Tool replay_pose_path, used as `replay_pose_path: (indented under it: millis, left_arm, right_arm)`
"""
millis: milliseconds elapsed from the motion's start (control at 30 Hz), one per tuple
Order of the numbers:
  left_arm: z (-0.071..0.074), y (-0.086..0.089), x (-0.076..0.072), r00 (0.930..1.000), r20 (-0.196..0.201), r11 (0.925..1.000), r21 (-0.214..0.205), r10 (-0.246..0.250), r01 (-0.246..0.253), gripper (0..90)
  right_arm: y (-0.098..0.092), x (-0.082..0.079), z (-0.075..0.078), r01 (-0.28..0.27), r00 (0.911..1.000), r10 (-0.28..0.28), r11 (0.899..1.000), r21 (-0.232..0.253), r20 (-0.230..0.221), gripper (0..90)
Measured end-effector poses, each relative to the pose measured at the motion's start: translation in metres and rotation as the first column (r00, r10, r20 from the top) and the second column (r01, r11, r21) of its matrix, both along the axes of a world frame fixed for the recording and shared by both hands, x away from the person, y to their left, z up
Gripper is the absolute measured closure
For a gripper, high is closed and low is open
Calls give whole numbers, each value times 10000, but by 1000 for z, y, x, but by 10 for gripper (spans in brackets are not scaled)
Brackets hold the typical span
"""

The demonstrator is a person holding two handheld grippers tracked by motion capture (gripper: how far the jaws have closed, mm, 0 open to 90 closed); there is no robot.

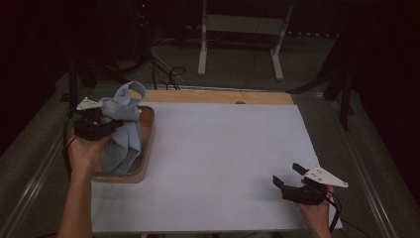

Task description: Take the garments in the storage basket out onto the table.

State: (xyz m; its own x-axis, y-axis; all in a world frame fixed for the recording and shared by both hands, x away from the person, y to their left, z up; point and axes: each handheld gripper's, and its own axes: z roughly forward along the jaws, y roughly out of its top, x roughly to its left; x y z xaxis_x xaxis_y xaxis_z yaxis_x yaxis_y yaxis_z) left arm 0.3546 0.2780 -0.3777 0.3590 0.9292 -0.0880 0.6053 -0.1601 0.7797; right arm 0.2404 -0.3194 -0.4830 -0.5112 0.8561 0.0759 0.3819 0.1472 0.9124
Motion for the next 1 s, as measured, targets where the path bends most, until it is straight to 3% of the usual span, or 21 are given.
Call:
replay_pose_path:
  millis: [1000]
  left_arm:
    - [13,-13,2,9990,226,9992,72,-395,394,762]
  right_arm:
    - [0,0,0,-1,10000,1,10000,1,3,84]
